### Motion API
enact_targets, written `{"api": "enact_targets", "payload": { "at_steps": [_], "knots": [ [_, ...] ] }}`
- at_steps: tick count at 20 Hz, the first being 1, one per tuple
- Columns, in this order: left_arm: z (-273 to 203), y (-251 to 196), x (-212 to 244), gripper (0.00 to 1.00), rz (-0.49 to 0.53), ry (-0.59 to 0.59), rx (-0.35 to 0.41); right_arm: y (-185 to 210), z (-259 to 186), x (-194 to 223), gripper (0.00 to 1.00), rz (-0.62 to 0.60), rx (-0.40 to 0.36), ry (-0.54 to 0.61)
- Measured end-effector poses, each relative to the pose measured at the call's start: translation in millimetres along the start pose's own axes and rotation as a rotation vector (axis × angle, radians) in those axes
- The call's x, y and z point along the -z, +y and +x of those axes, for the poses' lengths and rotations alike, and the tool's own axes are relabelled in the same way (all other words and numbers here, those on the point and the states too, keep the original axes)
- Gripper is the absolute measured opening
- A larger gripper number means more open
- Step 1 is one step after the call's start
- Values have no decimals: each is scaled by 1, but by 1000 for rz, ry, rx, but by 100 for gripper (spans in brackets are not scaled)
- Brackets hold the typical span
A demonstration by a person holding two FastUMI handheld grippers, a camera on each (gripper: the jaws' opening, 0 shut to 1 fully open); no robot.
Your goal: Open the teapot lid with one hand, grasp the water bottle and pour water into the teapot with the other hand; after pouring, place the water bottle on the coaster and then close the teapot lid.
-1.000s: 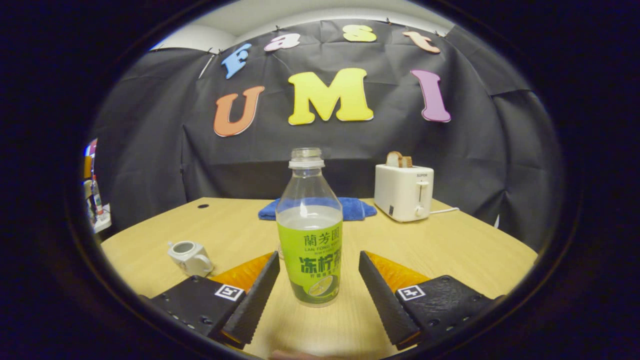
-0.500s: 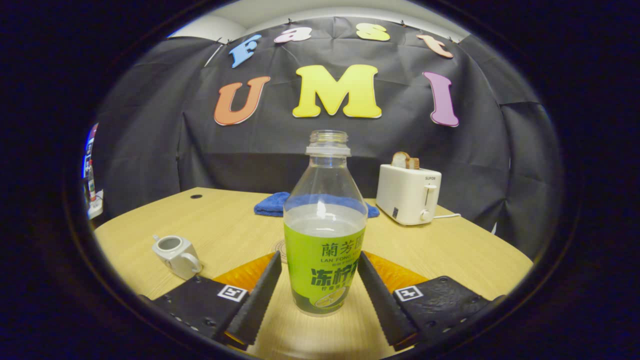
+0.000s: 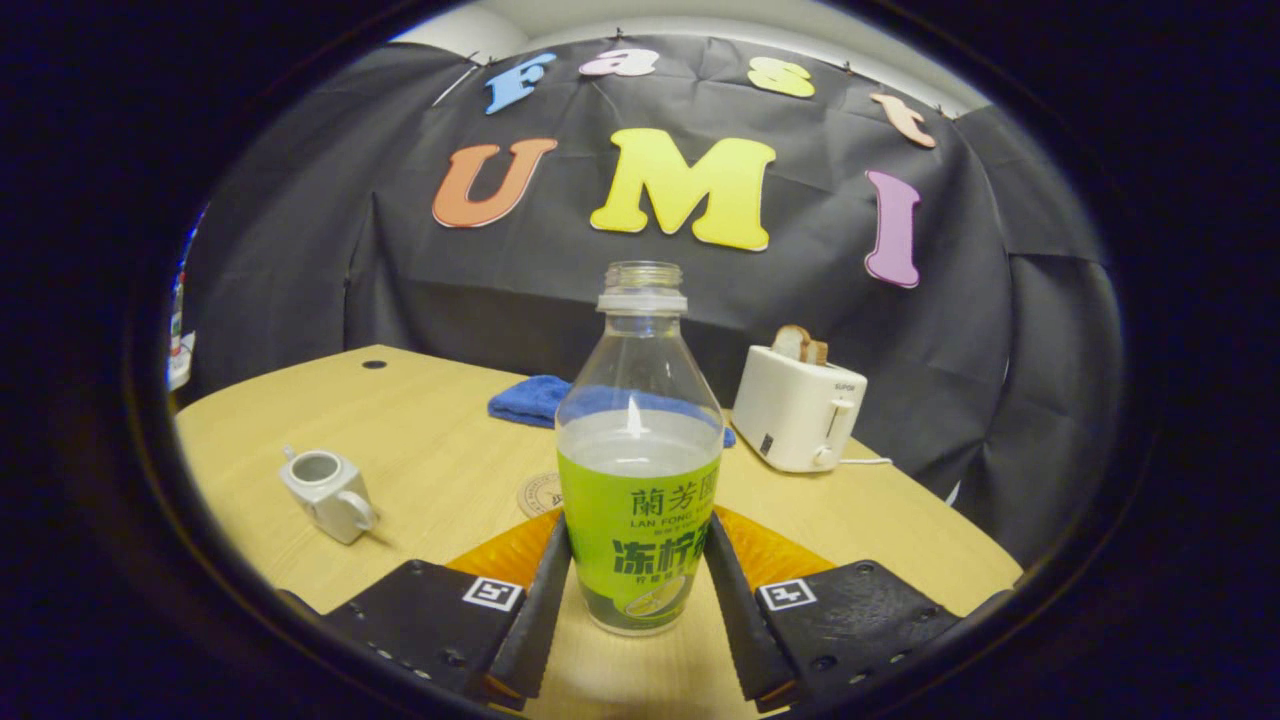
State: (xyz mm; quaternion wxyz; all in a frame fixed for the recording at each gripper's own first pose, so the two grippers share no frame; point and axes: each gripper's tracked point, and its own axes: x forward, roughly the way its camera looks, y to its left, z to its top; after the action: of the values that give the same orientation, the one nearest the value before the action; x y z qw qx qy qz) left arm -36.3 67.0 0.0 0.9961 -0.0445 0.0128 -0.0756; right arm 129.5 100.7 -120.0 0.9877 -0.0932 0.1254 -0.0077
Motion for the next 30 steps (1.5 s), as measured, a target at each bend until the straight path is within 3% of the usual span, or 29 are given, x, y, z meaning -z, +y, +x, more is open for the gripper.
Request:
{"api": "enact_targets", "payload": {
  "at_steps": [4,10,16,22,30],
  "knots": [
    [-2,7,-3,6,-10,-11,5,3,1,-8,71,-135,49,24],
    [0,16,4,5,-18,5,-1,25,7,-9,71,-369,61,64],
    [-2,27,3,5,-41,7,-9,48,11,-15,72,-752,134,35],
    [-1,31,4,5,-48,10,-11,70,15,-24,71,-1044,176,-36],
    [-2,29,4,5,-41,11,-3,82,14,-37,72,-1331,221,-94]
  ]
}}
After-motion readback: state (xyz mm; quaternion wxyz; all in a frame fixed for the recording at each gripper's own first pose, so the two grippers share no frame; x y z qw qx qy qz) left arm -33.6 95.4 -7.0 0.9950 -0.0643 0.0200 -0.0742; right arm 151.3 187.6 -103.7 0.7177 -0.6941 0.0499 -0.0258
